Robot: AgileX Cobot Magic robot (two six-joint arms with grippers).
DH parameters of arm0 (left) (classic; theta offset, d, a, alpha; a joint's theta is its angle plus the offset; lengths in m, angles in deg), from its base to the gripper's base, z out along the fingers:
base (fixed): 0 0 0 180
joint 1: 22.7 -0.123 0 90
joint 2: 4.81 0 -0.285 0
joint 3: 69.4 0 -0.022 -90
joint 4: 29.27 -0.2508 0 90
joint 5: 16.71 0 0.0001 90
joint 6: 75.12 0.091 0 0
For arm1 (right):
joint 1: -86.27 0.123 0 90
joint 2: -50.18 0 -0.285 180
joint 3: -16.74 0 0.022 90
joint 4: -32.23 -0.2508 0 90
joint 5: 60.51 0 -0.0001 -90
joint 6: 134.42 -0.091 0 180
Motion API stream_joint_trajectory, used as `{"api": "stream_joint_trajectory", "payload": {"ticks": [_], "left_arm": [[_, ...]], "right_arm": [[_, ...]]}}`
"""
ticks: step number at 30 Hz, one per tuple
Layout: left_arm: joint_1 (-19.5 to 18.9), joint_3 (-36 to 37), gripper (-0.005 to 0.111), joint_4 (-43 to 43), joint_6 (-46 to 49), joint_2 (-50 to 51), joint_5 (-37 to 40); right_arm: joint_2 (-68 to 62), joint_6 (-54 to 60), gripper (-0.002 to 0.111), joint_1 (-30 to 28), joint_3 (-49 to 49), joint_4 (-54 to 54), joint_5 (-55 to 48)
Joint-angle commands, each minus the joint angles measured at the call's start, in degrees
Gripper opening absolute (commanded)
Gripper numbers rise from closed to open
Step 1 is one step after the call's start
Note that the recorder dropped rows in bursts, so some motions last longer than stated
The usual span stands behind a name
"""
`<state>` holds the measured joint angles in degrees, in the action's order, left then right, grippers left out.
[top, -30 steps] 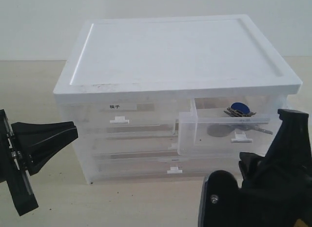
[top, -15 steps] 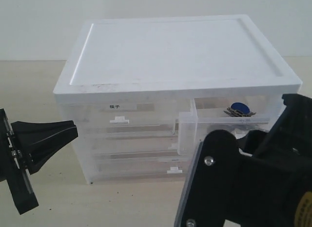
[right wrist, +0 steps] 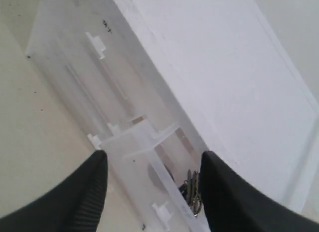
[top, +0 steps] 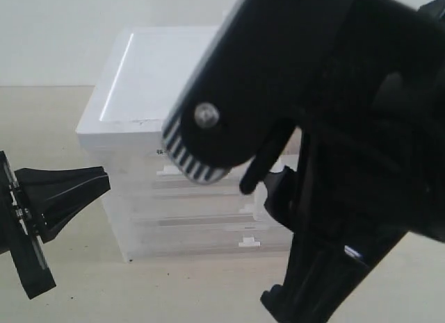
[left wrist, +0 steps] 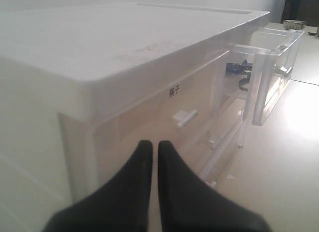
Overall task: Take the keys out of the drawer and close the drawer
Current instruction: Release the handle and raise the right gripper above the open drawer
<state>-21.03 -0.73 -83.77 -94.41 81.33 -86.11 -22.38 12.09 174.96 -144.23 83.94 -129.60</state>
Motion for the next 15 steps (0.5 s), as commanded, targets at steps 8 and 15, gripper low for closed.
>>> {"api": "stream_joint_trajectory", "payload": {"ticks": [8, 15], "left_arm": [[0.4, -0.2, 0.005, -1.9, -0.6, 0.4, -0.6], [0.4, -0.2, 0.005, -1.5, -0.6, 0.4, -0.6]], "right_arm": [[0.1, 24.8, 0.058, -21.3, -2.2, -17.0, -0.9], [0.0, 40.1, 0.058, -28.9, -2.2, -27.4, 6.6]]}}
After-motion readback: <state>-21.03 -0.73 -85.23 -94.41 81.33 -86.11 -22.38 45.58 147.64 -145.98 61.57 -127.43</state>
